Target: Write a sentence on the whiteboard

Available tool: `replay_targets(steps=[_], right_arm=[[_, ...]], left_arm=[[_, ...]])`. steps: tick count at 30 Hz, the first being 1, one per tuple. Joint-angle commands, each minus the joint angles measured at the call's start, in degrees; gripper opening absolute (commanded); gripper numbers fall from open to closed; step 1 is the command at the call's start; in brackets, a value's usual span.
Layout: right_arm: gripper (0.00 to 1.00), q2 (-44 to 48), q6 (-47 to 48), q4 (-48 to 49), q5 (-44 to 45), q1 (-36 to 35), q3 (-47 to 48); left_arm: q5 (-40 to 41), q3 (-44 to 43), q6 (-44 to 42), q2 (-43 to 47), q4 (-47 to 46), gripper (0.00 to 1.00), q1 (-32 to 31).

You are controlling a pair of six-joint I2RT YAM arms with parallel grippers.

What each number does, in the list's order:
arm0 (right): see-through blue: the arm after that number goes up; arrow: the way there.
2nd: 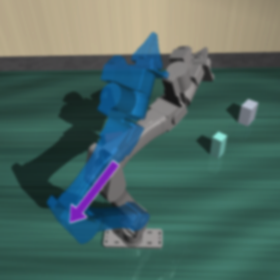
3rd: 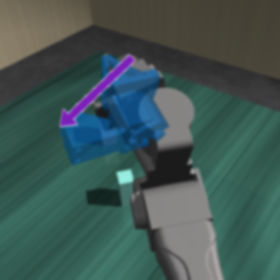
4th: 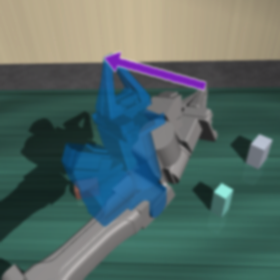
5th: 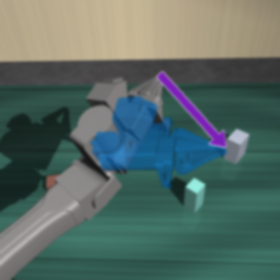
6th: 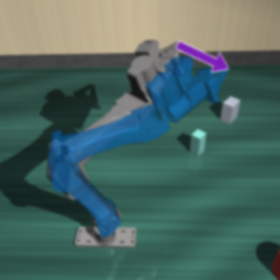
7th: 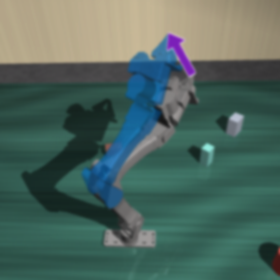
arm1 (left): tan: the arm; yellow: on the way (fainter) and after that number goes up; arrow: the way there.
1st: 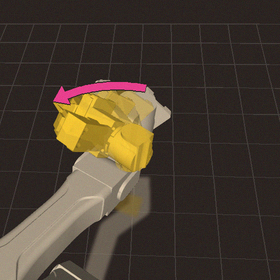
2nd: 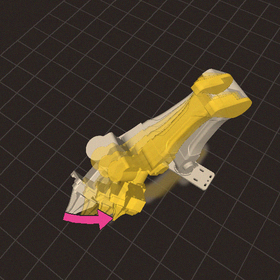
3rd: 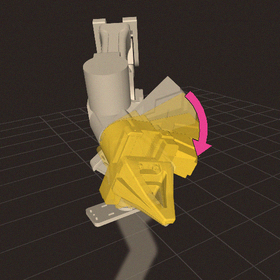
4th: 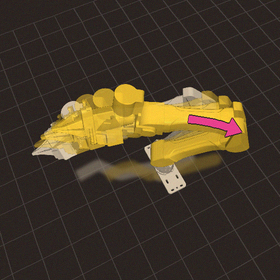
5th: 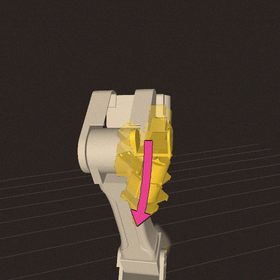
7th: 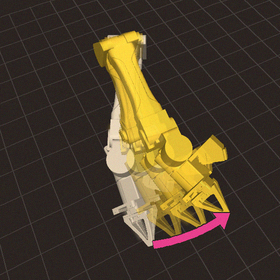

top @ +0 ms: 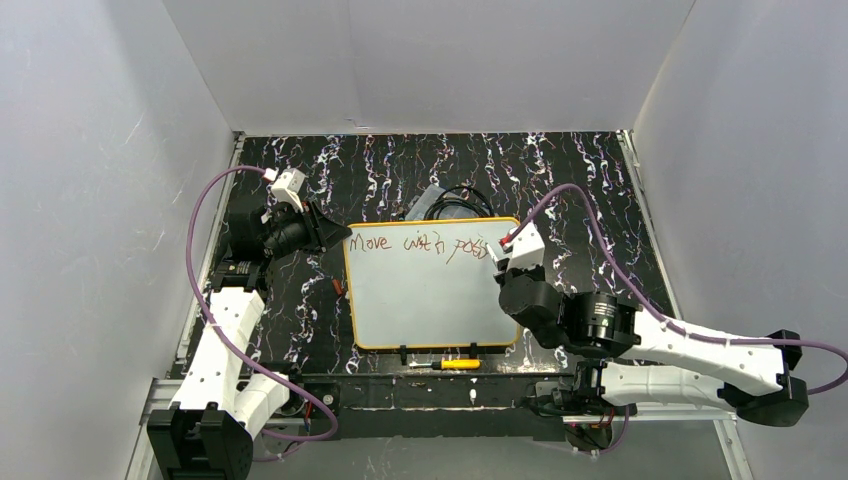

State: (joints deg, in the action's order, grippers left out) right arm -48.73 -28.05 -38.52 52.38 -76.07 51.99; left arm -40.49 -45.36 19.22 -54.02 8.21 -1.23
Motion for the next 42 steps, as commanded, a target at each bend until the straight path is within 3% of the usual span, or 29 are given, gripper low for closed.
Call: replay_targets(steps=[1, 13, 42], right_arm=[[0.01, -0.9, 1.3, 2.2, 4.4, 0.2, 2.6], [0.01, 4.9, 2.0, 2.9, 1.7, 0.2, 0.9], [0.01, 0.9, -7.2, -10.1, -0.7, 0.2, 1.3]], left_arm=[[-1.0, -1.2, -0.5, 0.1, 1.0, 0.19, -0.2], [-1.0, -1.2, -0.4, 0.2, 1.0, 0.19, -0.1], [-1.0, -1.1, -0.2, 0.3, 0.9, 0.19, -0.2]])
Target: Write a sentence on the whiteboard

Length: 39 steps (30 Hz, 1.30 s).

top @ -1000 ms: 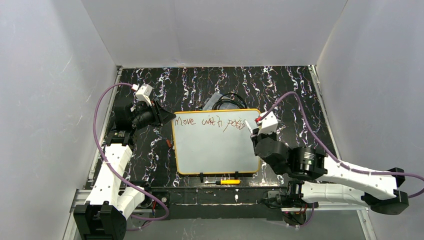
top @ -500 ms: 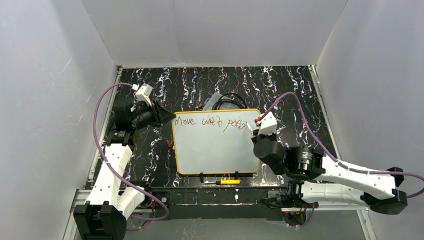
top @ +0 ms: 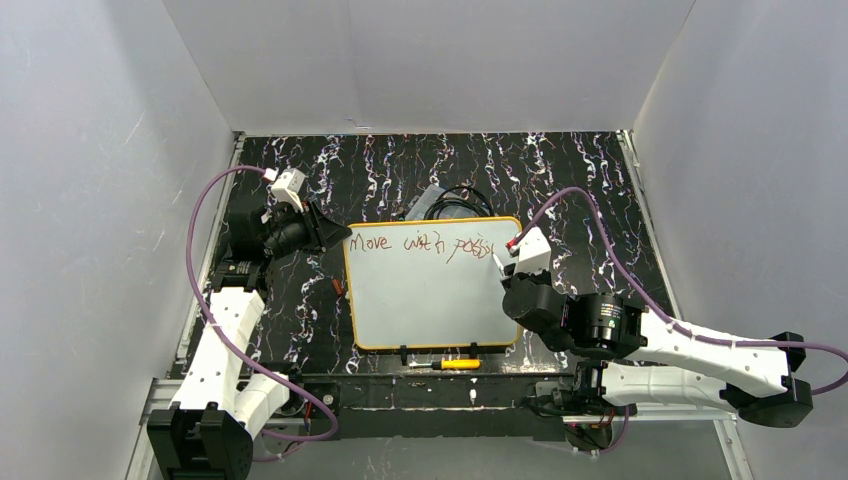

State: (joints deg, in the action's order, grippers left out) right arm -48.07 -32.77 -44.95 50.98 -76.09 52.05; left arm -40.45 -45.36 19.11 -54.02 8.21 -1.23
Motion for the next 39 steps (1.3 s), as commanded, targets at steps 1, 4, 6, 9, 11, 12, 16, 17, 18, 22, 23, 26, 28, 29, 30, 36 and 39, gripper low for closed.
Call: replay_targets(steps=[1, 4, 6, 9, 11, 12, 16, 17, 18, 22, 23, 26, 28, 29, 30, 36, 39], right_arm=[[0.01, 0.3, -2.8, -4.1, 1.2, 0.2, 1.4], [0.01, 0.6, -3.4, -5.0, 2.7, 0.3, 2.0], [0.01, 0.9, -3.0, -4.4, 3.7, 0.2, 2.2], [0.01, 0.7, -1.1, -2.3, 4.6, 0.2, 2.4], [0.01, 0.0, -0.2, -1.4, 5.2, 0.2, 2.8], [0.01, -0.3, 0.4, -0.8, 5.7, 0.2, 3.0], [0.01, -1.1, 3.1, 2.1, 6.3, 0.2, 3.6], [0.01, -1.2, 3.6, 2.7, 6.5, 0.2, 3.7], [0.01, -1.4, 4.1, 3.4, 6.5, 0.2, 3.8], [0.01, -2.6, 4.9, 3.8, 6.0, 0.2, 3.8], [0.01, -2.9, 4.9, 3.8, 5.7, 0.2, 3.8], [0.01, -3.2, 4.6, 3.6, 5.1, 0.2, 3.4], [0.01, -2.7, 4.3, 3.3, 5.3, 0.2, 3.3], [0.01, -2.3, 4.3, 3.3, 5.2, 0.2, 3.4], [0.01, -1.9, 4.2, 3.3, 5.1, 0.2, 3.4], [0.01, 1.7, 4.7, 4.2, 4.7, 0.2, 2.9], [0.01, 2.6, 4.0, 3.3, 5.4, 0.2, 2.8]], left_arm=[[-1.0, -1.1, -0.1, 0.4, 1.0, 0.19, -0.2], [-1.0, -1.1, -0.1, 0.4, 0.9, 0.19, -0.2], [-1.0, -1.1, -0.1, 0.4, 0.9, 0.19, -0.2], [-1.1, -1.1, -0.1, 0.4, 0.9, 0.19, -0.2], [-1.1, -1.1, -0.1, 0.3, 0.9, 0.19, -0.2], [-1.1, -1.1, -0.1, 0.3, 0.9, 0.19, -0.2], [-1.1, -1.1, -0.1, 0.3, 0.8, 0.19, -0.2], [-1.1, -1.1, -0.1, 0.3, 0.8, 0.19, -0.2], [-1.1, -1.1, -0.1, 0.3, 0.9, 0.19, -0.2], [-1.1, -1.1, -0.1, 0.2, 0.9, 0.19, -0.2], [-1.1, -1.1, -0.2, 0.2, 0.9, 0.19, -0.2], [-1.1, -1.1, -0.1, 0.3, 0.9, 0.19, -0.2], [-1.1, -1.1, -0.1, 0.3, 0.9, 0.19, -0.2], [-1.1, -1.1, -0.1, 0.3, 0.9, 0.19, -0.1], [-1.1, -1.1, -0.1, 0.4, 0.9, 0.19, -0.2], [-0.9, -1.1, -0.2, 0.5, 1.0, 0.19, -0.2], [-0.8, -1.1, -0.2, 0.5, 1.1, 0.19, -0.2]])
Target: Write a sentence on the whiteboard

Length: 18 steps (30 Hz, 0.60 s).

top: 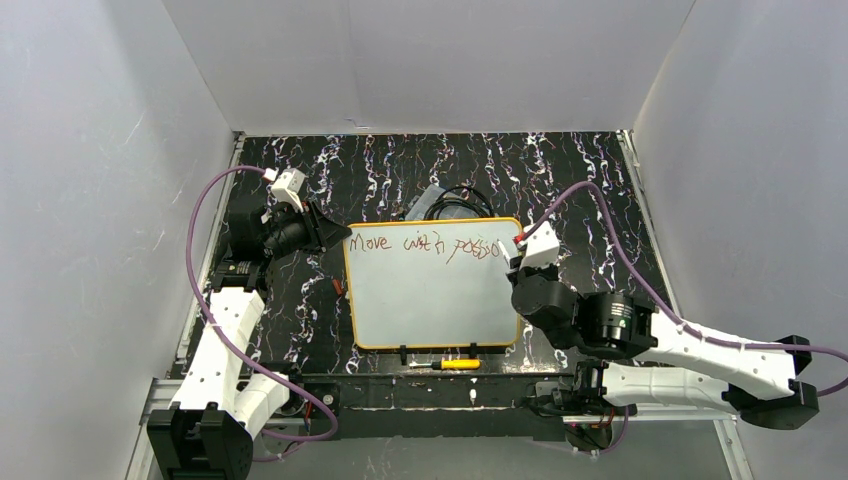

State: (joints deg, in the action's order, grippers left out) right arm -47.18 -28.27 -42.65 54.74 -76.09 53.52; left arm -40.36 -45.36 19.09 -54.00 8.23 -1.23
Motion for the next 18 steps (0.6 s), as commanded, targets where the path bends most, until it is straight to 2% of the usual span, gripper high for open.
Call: replay_targets(steps=[1, 11, 18], right_arm=[[0.01, 1.7, -1.0, 0.5, 2.1, 0.2, 1.3], [0.01, -0.9, -7.0, -7.3, 5.2, 0.2, 2.3], [0.01, -1.0, -8.7, -9.1, 2.5, 0.2, 1.7]], left_arm=[[-0.9, -1.1, -0.2, 0.5, 1.0, 0.19, -0.1], [-1.0, -1.2, -0.2, 0.3, 1.0, 0.19, -0.2], [-1.0, -1.1, -0.1, 0.4, 1.0, 0.19, -0.2]])
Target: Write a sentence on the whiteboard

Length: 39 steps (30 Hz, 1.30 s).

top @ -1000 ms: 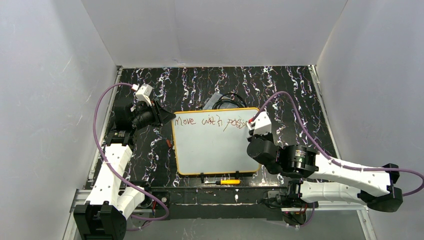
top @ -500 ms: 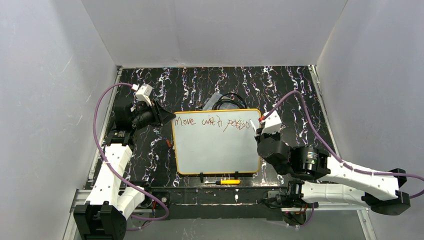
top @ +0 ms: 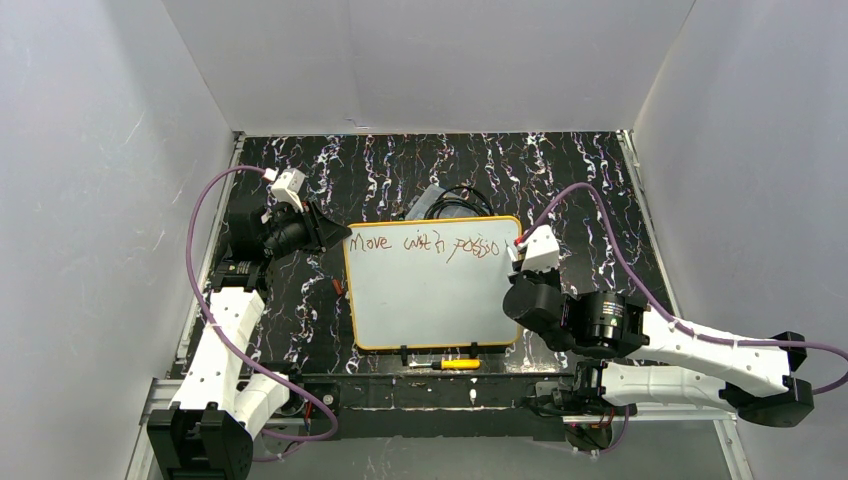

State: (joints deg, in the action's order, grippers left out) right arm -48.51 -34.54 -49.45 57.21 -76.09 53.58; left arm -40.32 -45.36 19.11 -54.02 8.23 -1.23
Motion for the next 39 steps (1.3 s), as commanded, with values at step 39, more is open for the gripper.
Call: replay_targets(steps=[39], right_arm=[[0.01, 0.0, -2.3, -1.2, 6.2, 0.2, 2.9]], left_arm=[[-1.3, -1.1, -0.1, 0.2, 0.9, 0.19, -0.2]])
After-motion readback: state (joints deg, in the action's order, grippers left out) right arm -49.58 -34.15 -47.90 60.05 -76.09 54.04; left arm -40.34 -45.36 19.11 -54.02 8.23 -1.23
